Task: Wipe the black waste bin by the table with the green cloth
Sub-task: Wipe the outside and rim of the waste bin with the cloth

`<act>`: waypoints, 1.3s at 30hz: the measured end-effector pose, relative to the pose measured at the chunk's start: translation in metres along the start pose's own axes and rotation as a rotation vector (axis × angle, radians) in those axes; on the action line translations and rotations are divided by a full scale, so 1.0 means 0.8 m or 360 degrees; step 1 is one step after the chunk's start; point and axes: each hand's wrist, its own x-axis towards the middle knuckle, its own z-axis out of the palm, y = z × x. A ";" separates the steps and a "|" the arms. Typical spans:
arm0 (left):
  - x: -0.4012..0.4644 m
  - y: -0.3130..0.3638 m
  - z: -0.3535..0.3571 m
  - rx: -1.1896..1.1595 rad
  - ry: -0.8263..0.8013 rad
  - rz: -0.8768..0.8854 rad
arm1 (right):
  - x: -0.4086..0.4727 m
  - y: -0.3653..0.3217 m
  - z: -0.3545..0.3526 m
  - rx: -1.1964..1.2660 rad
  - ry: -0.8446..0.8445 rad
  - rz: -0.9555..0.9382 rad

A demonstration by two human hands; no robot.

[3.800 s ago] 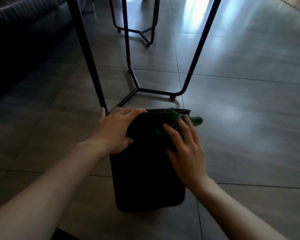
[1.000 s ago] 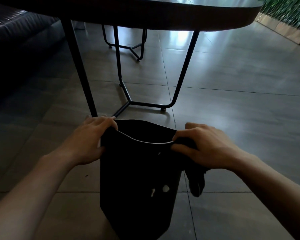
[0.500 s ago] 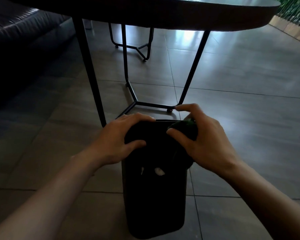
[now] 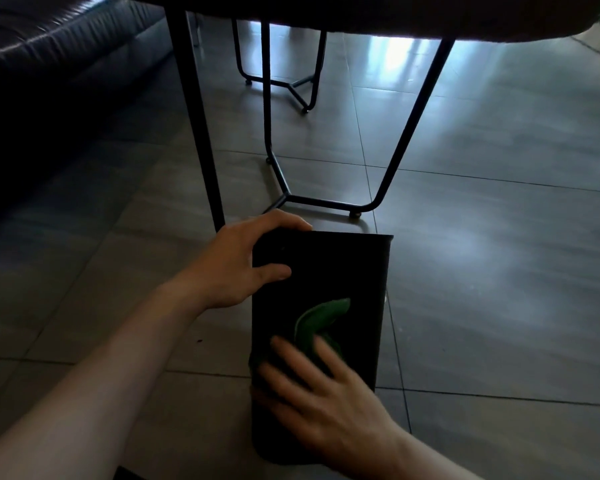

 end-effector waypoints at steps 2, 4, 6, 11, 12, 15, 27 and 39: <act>-0.002 0.002 0.000 0.0020 -0.0015 -0.0021 | -0.017 -0.004 0.006 -0.0136 -0.0117 -0.0237; -0.002 0.004 0.000 0.0010 -0.0012 -0.0014 | -0.022 0.009 0.000 -0.0224 -0.0171 -0.0331; -0.002 0.004 -0.001 0.0005 0.0027 -0.0006 | -0.015 0.035 -0.011 -0.0217 -0.0066 -0.0153; 0.000 0.003 0.000 0.0046 0.0034 0.0035 | 0.044 0.099 -0.039 -0.0029 0.0381 0.0843; 0.000 0.002 0.000 0.0039 0.0041 0.0033 | 0.047 0.095 -0.036 -0.0050 0.0383 0.0878; 0.002 0.001 -0.001 0.0021 0.0049 -0.0020 | 0.007 0.040 -0.004 -0.0106 0.0162 0.0407; 0.003 0.003 0.000 0.0027 -0.0003 0.0012 | 0.050 0.101 -0.043 0.0004 0.0383 0.0886; 0.004 -0.002 -0.001 -0.0005 0.0027 -0.0003 | -0.037 0.052 -0.014 0.0050 0.0151 0.0207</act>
